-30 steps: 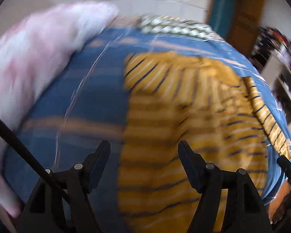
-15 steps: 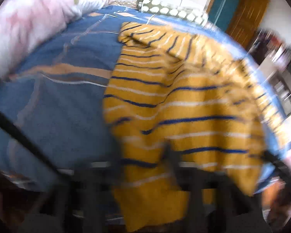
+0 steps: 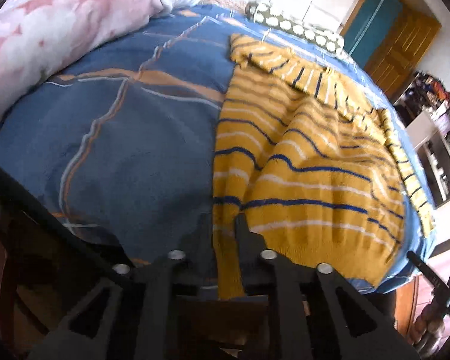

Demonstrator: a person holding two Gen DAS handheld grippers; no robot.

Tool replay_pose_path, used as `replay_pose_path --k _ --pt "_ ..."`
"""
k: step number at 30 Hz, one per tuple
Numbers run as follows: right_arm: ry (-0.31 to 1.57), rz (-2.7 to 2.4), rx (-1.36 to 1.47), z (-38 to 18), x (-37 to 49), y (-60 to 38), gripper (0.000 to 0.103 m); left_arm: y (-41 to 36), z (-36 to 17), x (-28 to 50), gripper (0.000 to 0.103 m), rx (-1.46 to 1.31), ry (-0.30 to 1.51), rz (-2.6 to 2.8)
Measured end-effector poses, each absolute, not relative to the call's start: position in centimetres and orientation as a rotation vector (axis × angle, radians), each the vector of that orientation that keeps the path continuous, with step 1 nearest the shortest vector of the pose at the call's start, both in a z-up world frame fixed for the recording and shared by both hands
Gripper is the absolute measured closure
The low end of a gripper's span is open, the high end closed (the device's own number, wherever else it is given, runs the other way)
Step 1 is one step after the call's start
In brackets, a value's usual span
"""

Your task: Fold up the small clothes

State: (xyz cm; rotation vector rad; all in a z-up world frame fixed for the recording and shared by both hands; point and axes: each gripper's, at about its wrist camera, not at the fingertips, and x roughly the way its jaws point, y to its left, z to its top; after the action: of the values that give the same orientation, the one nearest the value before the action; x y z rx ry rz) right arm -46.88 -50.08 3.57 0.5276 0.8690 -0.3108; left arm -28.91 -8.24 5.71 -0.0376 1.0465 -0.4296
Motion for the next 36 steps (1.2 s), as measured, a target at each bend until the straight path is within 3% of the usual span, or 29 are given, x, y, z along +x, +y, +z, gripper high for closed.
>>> replay_pose_path --k 1,2,3,4,6,7,18,20,21,28,36 --pt "0.829 -0.341 0.549 4.3 -47.5 -51.4 0.1 -8.0 6.2 -29.3 0.073 -0.034 1.02 -0.422" --pt "0.8 -0.367 0.564 4.9 -48.0 -52.4 0.098 -7.9 6.7 -29.6 0.061 -0.029 0.993 -0.411" --pt "0.761 -0.413 0.576 5.7 -48.7 -53.7 0.09 -7.9 7.1 -29.9 0.047 -0.027 0.968 -0.403" --pt "0.732 -0.457 0.581 6.2 -49.5 -54.7 0.074 -7.9 7.5 -30.0 0.038 -0.029 0.941 -0.396" --pt "0.68 -0.547 0.587 6.8 -50.8 -56.8 0.048 -8.2 8.0 -30.0 0.037 -0.033 0.912 -0.397" --pt "0.665 -0.58 0.592 7.0 -51.2 -57.7 0.045 -8.5 8.0 -30.0 0.037 -0.026 0.913 -0.407" --pt "0.704 -0.73 0.594 5.4 -50.1 -63.0 0.044 -10.3 7.5 -30.7 0.036 0.036 0.931 -0.451" --pt "0.721 -0.684 0.608 5.0 -49.3 -63.1 0.07 -10.2 7.6 -30.7 0.036 0.032 0.931 -0.455" --pt "0.73 -0.643 0.621 5.1 -49.0 -63.1 0.097 -10.1 7.7 -30.7 0.036 0.026 0.932 -0.457" --pt "0.547 -0.779 0.528 14.3 -52.4 -67.0 0.097 -8.4 8.3 -30.7 0.036 -0.04 0.923 -0.459" --pt "0.523 -0.889 0.339 21.4 -50.1 -67.7 0.097 -6.1 8.8 -30.7 0.036 -0.098 0.888 -0.439"
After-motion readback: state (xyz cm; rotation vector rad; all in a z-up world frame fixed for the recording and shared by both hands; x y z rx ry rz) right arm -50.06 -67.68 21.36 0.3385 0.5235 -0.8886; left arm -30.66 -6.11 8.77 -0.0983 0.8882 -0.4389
